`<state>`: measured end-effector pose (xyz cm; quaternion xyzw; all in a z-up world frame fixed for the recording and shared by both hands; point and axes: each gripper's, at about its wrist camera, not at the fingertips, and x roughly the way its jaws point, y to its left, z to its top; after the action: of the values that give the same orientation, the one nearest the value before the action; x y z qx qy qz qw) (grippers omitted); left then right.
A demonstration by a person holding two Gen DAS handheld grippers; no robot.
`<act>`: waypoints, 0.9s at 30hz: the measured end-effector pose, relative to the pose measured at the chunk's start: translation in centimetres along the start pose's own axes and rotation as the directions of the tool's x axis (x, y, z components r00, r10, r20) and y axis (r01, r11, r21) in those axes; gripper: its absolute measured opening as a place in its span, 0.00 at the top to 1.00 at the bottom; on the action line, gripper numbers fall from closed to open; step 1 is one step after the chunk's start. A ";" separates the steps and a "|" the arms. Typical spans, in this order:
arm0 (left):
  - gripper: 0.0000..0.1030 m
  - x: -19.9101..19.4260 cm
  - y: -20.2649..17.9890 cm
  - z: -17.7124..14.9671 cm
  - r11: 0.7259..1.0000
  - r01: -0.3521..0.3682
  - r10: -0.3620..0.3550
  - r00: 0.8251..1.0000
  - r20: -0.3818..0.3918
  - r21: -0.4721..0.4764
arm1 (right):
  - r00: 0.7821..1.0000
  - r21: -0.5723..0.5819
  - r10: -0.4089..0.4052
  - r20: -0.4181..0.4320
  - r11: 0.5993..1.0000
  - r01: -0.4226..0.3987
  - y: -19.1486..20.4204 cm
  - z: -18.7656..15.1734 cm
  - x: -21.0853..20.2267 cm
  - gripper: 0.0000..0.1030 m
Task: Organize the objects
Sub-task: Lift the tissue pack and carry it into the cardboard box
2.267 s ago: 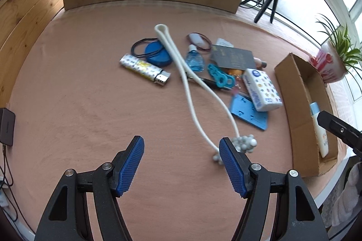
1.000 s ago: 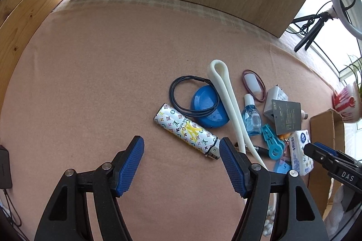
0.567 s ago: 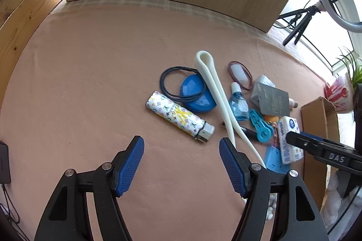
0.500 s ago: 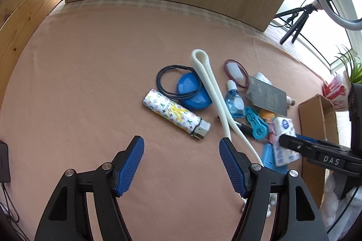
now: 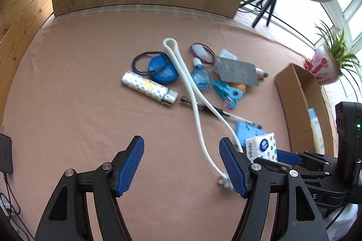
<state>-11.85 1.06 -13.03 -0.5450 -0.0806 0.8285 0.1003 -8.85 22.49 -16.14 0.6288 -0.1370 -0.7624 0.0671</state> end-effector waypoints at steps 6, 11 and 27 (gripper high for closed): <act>0.30 -0.7 -3.0 -3.1 0.993 0.009 -0.007 1.000 -0.019 0.118 | 0.999 0.044 0.032 -0.019 0.999 -0.031 -1.2 -2.9 -0.8 0.54; 0.30 -0.5 -5.0 -6.0 0.981 0.044 -0.032 0.997 -0.067 0.188 | 0.997 0.047 0.075 -0.034 0.996 -0.074 -1.0 -4.0 -0.6 0.53; 0.30 0.7 -9.1 -9.7 0.956 0.152 -0.115 0.981 -0.154 0.250 | 0.985 0.087 0.173 -0.019 0.981 -0.171 -1.9 -4.3 -1.2 0.54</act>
<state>-2.47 10.25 -15.22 -0.5763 -0.0003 0.7835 0.2323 -4.29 24.12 -16.27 0.6269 -0.2223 -0.7389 0.1079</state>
